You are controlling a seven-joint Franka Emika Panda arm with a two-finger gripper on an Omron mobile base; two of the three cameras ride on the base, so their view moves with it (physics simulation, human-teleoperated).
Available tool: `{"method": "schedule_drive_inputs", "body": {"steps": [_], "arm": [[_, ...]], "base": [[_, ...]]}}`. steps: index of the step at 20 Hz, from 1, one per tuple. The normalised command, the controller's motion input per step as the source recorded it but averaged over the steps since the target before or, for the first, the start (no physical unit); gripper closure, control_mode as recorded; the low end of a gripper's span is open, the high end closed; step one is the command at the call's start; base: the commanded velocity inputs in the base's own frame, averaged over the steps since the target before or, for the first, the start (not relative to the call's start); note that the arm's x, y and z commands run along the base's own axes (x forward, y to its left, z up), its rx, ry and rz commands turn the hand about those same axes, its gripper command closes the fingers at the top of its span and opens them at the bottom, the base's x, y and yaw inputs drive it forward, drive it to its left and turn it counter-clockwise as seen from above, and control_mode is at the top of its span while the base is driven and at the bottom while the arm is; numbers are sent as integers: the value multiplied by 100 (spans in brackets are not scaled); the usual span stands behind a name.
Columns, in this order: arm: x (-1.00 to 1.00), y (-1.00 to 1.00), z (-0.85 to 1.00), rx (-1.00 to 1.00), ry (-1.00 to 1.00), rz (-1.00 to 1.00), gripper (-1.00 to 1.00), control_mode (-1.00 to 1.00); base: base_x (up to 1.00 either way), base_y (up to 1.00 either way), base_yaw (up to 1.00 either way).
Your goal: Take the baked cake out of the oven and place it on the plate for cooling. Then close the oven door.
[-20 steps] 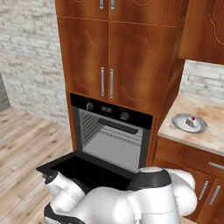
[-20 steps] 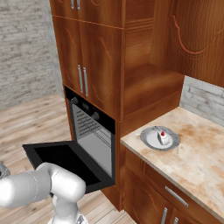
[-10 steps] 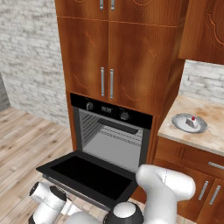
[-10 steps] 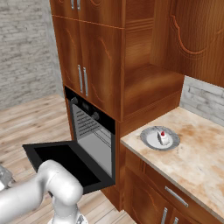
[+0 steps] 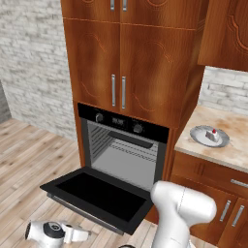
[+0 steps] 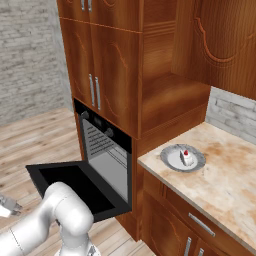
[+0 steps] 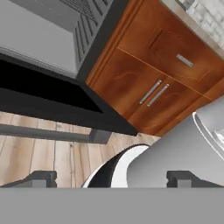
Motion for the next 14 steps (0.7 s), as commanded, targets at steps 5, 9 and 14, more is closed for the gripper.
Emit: {"method": "schedule_drive_inputs", "body": {"steps": [5,9,14], "arm": [[30,2,-36,-9,-12,20,-100,-100],[37,3,-28,0,-7,16,-100,-100],[22,9,-35,0,-7,18,-100,-100]], "base": [[0,0,0],[0,0,0],[0,0,0]]}}
